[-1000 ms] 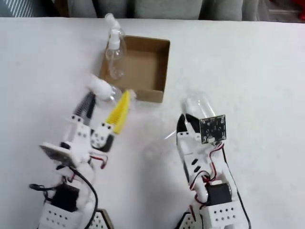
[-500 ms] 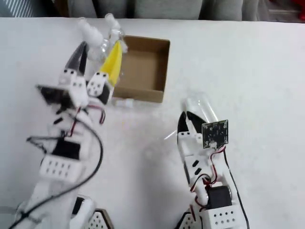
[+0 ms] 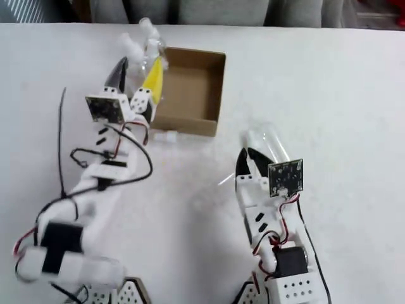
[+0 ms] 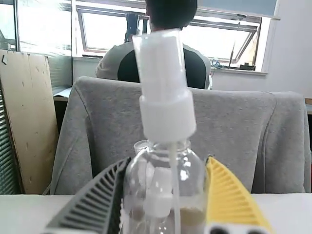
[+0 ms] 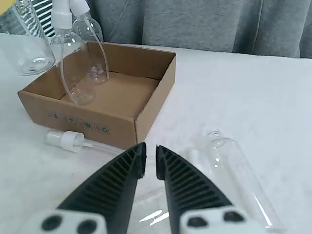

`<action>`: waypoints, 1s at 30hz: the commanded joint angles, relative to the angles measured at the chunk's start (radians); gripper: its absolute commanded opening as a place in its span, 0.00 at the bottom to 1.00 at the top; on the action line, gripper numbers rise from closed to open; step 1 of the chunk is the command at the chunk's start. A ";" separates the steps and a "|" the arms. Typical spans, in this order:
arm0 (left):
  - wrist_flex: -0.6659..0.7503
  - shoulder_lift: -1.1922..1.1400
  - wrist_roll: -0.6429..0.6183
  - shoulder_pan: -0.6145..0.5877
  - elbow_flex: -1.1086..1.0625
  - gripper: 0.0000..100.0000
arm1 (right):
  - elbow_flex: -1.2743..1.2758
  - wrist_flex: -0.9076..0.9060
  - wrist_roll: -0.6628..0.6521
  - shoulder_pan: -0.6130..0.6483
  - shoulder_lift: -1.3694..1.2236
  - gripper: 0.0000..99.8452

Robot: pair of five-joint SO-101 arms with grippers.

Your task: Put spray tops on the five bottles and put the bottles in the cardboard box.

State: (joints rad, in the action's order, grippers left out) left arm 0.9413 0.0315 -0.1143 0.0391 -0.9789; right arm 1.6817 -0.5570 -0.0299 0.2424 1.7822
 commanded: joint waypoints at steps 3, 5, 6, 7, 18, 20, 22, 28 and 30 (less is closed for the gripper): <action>0.265 -0.242 0.002 -0.012 0.172 0.02 | 0.009 0.016 -0.009 -0.010 0.015 0.02; 0.310 -0.311 0.002 -0.013 0.210 0.02 | 0.009 0.016 -0.009 -0.010 0.015 0.02; 0.324 -0.341 0.002 -0.013 0.229 0.02 | 0.009 0.016 -0.009 -0.010 0.015 0.02; 0.331 -0.367 0.002 -0.013 0.244 0.02 | 0.009 0.016 -0.009 -0.010 0.015 0.02; 0.336 -0.535 0.002 -0.045 0.339 0.02 | 0.009 0.018 -0.011 -0.010 0.015 0.02; 0.336 -0.549 0.003 -0.042 0.338 0.02 | 0.009 0.018 -0.011 -0.010 0.015 0.02; 0.336 -0.553 0.003 -0.039 0.333 0.02 | 0.009 0.018 -0.011 -0.010 0.015 0.02; 0.330 -0.555 0.003 -0.039 0.307 0.02 | 0.009 0.018 -0.012 -0.010 0.015 0.02; 0.334 -0.550 0.009 -0.035 0.278 0.02 | 0.009 0.018 -0.012 -0.010 0.015 0.02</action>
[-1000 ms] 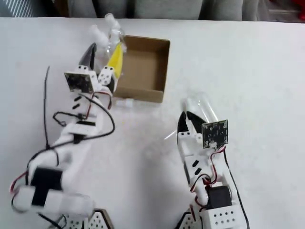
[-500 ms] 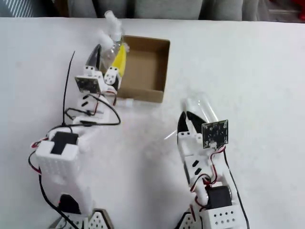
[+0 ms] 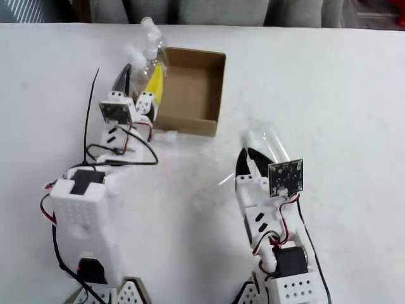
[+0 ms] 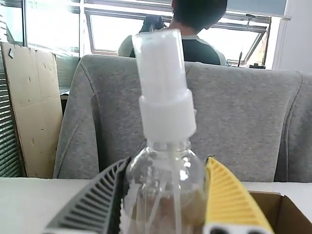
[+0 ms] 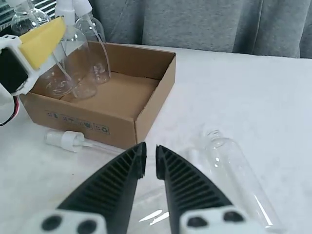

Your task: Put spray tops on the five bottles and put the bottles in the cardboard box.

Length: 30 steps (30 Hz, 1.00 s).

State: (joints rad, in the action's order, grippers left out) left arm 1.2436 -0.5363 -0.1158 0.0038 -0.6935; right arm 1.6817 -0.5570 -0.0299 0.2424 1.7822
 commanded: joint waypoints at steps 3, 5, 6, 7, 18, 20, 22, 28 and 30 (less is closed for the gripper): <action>0.032 0.018 0.011 0.001 -0.018 0.02 | 0.009 0.018 -0.012 -0.010 0.015 0.02; 0.028 0.013 0.011 -0.001 -0.018 0.02 | 0.009 0.018 -0.011 -0.010 0.015 0.02; 0.028 0.012 0.011 -0.002 -0.020 0.02 | 0.009 0.018 -0.011 -0.012 0.015 0.02; 0.028 0.010 0.011 -0.002 -0.023 0.02 | 0.009 0.018 -0.011 -0.013 0.015 0.02; -0.028 0.012 0.011 -0.002 -0.035 0.02 | 0.009 0.018 -0.011 -0.036 0.015 0.02; -0.040 0.010 0.011 -0.004 -0.032 0.02 | 0.009 0.018 -0.011 -0.036 0.015 0.02; -0.048 0.010 0.011 -0.005 -0.031 0.02 | 0.009 0.018 -0.011 -0.036 0.015 0.02; -0.049 0.008 0.011 -0.010 -0.040 0.02 | 0.009 0.018 -0.011 -0.036 0.015 0.02; -0.044 0.008 0.011 -0.004 -0.066 0.02 | 0.009 0.018 -0.011 -0.036 0.015 0.02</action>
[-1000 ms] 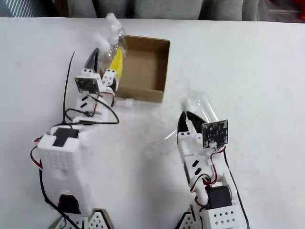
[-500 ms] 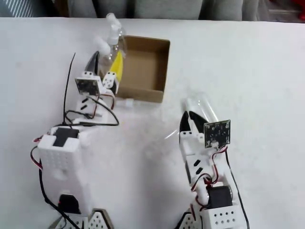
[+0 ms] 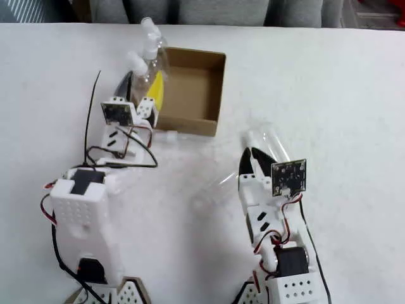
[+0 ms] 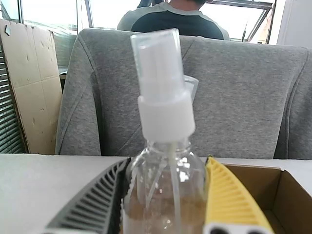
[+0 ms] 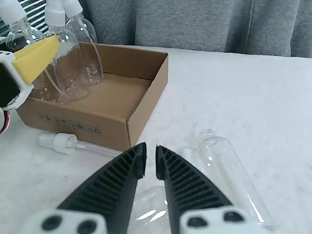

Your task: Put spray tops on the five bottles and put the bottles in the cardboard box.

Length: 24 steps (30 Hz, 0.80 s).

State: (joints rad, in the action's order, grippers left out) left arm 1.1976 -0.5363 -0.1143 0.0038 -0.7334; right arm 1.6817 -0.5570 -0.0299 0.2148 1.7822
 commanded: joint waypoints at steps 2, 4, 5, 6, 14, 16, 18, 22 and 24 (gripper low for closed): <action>0.002 0.008 0.009 0.001 -0.040 0.02 | 0.009 0.018 -0.011 -0.008 0.015 0.02; -0.002 0.008 0.009 0.001 -0.041 0.02 | 0.009 0.018 -0.012 -0.008 0.015 0.02; -0.003 0.008 0.009 -0.002 -0.041 0.02 | 0.009 0.018 -0.012 -0.008 0.015 0.02; -0.005 0.008 0.009 -0.004 -0.043 0.02 | 0.009 0.018 -0.012 -0.008 0.015 0.02; -0.006 0.007 0.009 -0.010 -0.043 0.02 | 0.009 0.018 -0.015 -0.008 0.015 0.02; -0.006 0.007 0.009 -0.010 -0.044 0.02 | 0.009 0.018 -0.015 -0.008 0.015 0.02; -0.006 0.007 0.009 -0.010 -0.044 0.02 | 0.009 0.018 -0.015 -0.008 0.015 0.02; -0.006 0.007 0.009 -0.010 -0.044 0.02 | 0.009 0.018 -0.017 -0.008 0.015 0.02; -0.006 0.007 0.009 -0.012 -0.044 0.03 | 0.009 0.018 -0.017 -0.008 0.015 0.02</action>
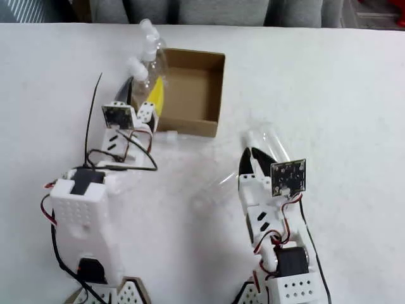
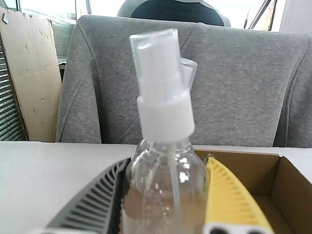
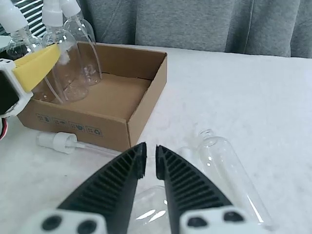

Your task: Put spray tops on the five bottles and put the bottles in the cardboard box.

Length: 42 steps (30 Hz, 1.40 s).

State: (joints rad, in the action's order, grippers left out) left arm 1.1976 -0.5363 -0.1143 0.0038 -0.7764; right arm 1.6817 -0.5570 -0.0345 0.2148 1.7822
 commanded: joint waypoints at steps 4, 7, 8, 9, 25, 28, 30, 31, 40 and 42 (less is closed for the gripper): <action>-0.006 0.008 0.005 -0.025 -0.002 0.09 | 0.009 0.018 -0.014 -0.008 0.015 0.02; -0.052 0.013 0.006 -0.027 -0.002 0.18 | 0.009 0.018 -0.014 -0.008 0.015 0.02; -0.081 0.018 0.006 -0.030 0.000 0.21 | 0.009 0.018 -0.014 -0.008 0.015 0.02; -0.100 0.019 0.005 -0.030 0.005 0.22 | 0.009 0.018 -0.014 -0.008 0.015 0.02; -0.112 0.021 0.008 -0.039 0.006 0.24 | 0.009 0.018 -0.014 -0.008 0.013 0.02; -0.109 0.028 0.003 -0.051 0.008 0.24 | 0.009 0.018 -0.014 -0.008 0.013 0.02; -0.098 0.051 0.003 -0.054 -0.002 0.24 | 0.009 0.018 -0.014 -0.008 0.013 0.02; -0.101 0.058 0.003 -0.061 -0.003 0.24 | 0.009 0.018 -0.014 -0.008 0.013 0.02; -0.104 0.068 0.002 -0.061 -0.029 0.37 | 0.009 0.018 -0.014 -0.008 0.012 0.02; -0.118 0.070 0.002 -0.061 -0.029 0.41 | 0.009 0.018 -0.014 -0.008 0.012 0.02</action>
State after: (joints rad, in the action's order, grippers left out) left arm 1.0886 -0.5163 -0.1174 -0.0407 -0.8055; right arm 1.6817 -0.5570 -0.0361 0.2148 1.7822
